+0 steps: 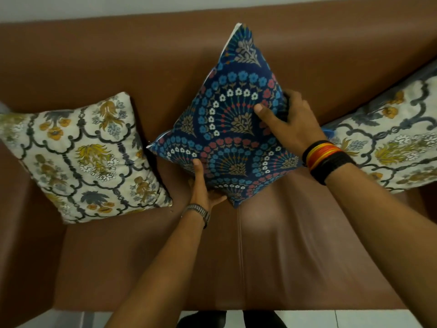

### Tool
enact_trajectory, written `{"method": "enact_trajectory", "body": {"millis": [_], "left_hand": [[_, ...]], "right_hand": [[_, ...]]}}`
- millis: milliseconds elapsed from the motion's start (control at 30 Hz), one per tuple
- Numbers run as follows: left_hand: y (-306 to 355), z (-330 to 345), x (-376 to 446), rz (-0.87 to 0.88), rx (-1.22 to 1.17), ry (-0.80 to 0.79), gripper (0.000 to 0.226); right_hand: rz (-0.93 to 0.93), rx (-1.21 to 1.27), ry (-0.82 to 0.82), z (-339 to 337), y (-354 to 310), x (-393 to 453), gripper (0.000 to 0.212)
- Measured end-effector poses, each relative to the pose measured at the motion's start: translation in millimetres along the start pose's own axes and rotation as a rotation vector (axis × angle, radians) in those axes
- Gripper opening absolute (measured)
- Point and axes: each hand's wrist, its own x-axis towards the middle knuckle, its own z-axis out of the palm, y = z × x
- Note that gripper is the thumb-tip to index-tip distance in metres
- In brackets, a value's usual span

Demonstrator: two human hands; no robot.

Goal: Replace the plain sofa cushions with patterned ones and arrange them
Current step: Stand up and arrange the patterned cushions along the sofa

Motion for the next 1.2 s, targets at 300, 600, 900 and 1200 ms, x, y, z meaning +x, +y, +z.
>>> {"method": "enact_trajectory", "body": {"millis": [300, 600, 900, 1200], "left_hand": [[38, -158, -19, 0.204, 0.132, 0.717, 0.056], [186, -333, 24, 0.33, 0.534, 0.424, 0.132], [190, -361, 52, 0.175, 0.42, 0.263, 0.14], [174, -333, 29, 0.053, -0.032, 0.137, 0.136]], "right_hand": [[-0.388, -0.006, 0.208, 100, -80, -81, 0.048], [0.38, 0.371, -0.367, 283, -173, -53, 0.089], [0.25, 0.368, -0.11, 319, -215, -65, 0.106], [-0.043, -0.143, -0.099, 305, -305, -25, 0.101]]}}
